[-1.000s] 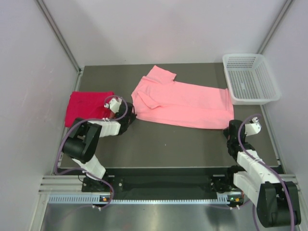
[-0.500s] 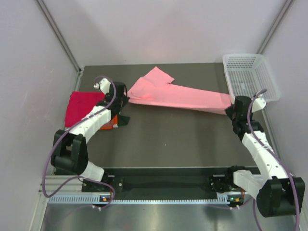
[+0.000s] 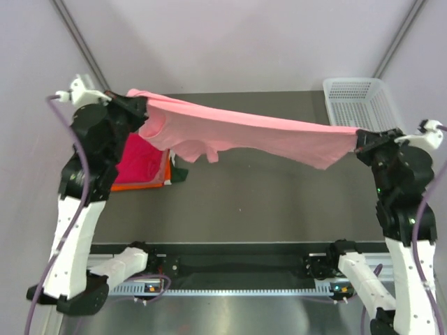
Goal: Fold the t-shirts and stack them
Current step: Fold the tshirt
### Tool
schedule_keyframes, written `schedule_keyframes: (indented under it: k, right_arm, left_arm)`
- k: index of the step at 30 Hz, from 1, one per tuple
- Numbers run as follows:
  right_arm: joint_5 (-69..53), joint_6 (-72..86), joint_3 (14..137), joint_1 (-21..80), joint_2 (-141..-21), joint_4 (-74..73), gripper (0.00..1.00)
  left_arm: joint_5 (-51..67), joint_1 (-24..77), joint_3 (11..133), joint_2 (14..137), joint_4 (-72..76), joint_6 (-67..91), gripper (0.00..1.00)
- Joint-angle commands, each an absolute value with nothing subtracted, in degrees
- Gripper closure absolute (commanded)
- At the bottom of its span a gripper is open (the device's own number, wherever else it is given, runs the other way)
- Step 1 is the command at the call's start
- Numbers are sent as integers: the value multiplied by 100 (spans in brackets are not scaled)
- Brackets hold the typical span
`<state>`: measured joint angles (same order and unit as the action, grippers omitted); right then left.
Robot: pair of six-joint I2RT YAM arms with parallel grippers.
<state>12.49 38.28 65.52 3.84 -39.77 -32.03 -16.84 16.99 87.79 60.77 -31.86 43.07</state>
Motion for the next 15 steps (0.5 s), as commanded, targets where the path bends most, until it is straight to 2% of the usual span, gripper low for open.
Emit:
schedule_keyframes:
  k: [1,8,15]
  right_arm:
    - [1151,3507,7065,308,-3709,-3603,100]
    - [1160,3437,7532,299,-4218,-3543,100]
    - [756,3577,7620,290,-5850,-2981,100]
  left_arm:
    - [-1574,1661,9349,5836,-3761,4078,100]
    - [-1731,1661,9949,6362,-4026,4043,100]
    - [-1259,1468,9545,7503,-3191,4262,100]
